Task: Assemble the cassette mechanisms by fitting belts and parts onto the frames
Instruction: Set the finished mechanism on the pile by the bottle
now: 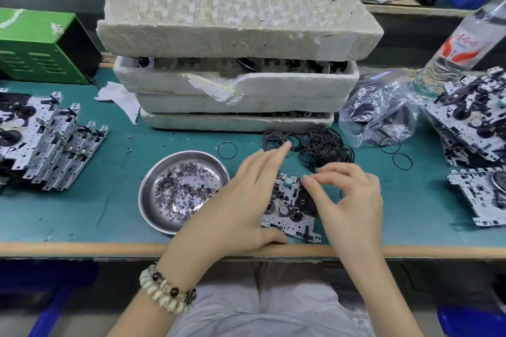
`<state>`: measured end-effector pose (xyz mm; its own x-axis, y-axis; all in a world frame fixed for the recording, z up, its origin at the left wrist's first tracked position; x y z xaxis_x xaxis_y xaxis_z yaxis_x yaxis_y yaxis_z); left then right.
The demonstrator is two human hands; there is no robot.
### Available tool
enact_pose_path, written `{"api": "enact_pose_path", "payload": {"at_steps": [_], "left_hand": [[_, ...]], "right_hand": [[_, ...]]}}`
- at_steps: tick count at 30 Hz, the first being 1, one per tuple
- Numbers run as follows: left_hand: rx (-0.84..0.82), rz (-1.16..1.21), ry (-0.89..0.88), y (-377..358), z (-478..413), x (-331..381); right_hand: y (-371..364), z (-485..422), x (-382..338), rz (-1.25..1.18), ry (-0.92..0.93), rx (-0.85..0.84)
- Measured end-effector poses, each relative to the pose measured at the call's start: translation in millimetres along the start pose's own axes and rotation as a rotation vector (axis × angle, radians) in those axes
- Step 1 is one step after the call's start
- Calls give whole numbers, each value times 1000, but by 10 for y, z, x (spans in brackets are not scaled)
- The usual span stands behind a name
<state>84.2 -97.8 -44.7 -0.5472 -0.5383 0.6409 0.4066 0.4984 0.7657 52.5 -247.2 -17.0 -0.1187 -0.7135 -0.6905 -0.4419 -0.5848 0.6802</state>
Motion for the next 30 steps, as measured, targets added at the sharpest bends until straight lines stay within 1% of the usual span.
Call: {"api": "enact_pose_path", "payload": {"at_steps": [3, 7, 11, 14, 18, 22, 30], "left_hand": [[-21, 49, 51, -39, -69, -49], [85, 28, 91, -37, -67, -13], [174, 107, 64, -124, 30, 57], [199, 200, 57, -185, 117, 49], [269, 250, 48, -183, 179, 7], [315, 295, 56, -199, 210, -32], [327, 347, 67, -208, 209, -77]], "right_hand": [[-1, 37, 29, 15, 10, 14], [-84, 76, 3, 49, 24, 29], [-210, 129, -83, 98, 41, 42], [-245, 158, -88, 142, 16, 62], [-246, 187, -82, 172, -19, 83], [-264, 181, -89, 182, -41, 58], [-273, 92, -107, 236, -28, -11]]}}
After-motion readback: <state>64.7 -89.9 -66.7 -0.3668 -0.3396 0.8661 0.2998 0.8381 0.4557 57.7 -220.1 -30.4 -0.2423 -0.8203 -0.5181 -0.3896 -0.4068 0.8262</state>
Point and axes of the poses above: each hand's wrist, its own z-axis away from the middle knuckle, its own y-axis out of the back of the hand, x = y × z, the point moved 8 cm from there along -z, towards the middle knuckle, and after that the axes turned 5 degrees about z, right-handed, at the moved point
